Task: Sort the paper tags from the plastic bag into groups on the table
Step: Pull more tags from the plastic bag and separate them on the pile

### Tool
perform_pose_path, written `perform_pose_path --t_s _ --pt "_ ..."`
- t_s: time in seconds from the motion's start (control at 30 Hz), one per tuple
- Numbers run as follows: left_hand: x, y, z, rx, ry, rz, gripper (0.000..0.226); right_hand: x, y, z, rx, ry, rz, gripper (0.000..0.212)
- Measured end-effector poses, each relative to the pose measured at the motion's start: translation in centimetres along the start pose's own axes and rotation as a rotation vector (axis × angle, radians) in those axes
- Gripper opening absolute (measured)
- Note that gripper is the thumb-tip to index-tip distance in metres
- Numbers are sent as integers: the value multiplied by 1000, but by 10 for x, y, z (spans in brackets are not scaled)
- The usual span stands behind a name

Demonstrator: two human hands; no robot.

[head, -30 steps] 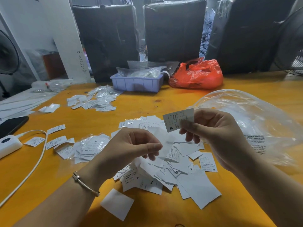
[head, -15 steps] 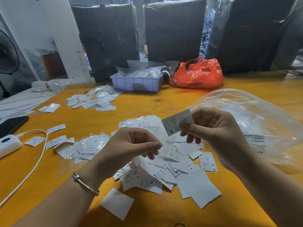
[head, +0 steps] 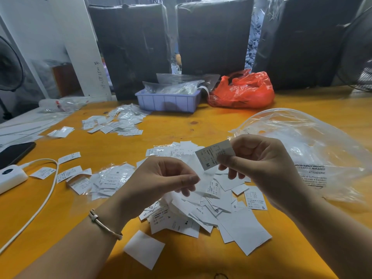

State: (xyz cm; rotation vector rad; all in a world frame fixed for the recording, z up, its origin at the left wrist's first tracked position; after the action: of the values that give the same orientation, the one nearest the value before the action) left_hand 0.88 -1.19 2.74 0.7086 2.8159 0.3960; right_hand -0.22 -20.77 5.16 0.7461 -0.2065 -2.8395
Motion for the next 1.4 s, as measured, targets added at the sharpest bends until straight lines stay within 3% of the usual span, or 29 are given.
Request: perform_pose_path --t_s 0.23,0.57,0.7,0.8,0.97,1.2,1.4 --pt "1 2 -1 -6 -2 -13 9 0 -2 -2 23 -36 84 4" --pt "0 -3 0 -42 26 13 15 2 -16 -10 39 -148 272 9" --pt "0 -4 0 -58 31 18 15 1 -12 -8 8 -99 151 19" --pt "0 -3 -1 -45 23 -8 11 0 -4 -5 6 -46 26 8" --pt "-1 -3 -2 -11 27 -48 7 2 -4 -1 22 17 -47 13" --pt "-1 -8 0 63 62 -62 16 6 -20 -1 189 83 -10 4" --pt "-2 -5 0 126 48 -117 10 4 -18 -2 249 31 44 31"
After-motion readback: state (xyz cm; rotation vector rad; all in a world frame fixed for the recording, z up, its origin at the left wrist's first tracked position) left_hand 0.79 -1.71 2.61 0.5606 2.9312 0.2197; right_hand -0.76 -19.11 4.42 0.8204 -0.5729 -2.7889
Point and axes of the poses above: each hand's wrist, its own x-axis away from the middle knuckle, its own y-axis out of the back of the hand, z = x × y, the point moved 5 cm from there along -x, towards the middle knuckle, and after that the axes turned 2 degrees about z, right-handed, at the moved point
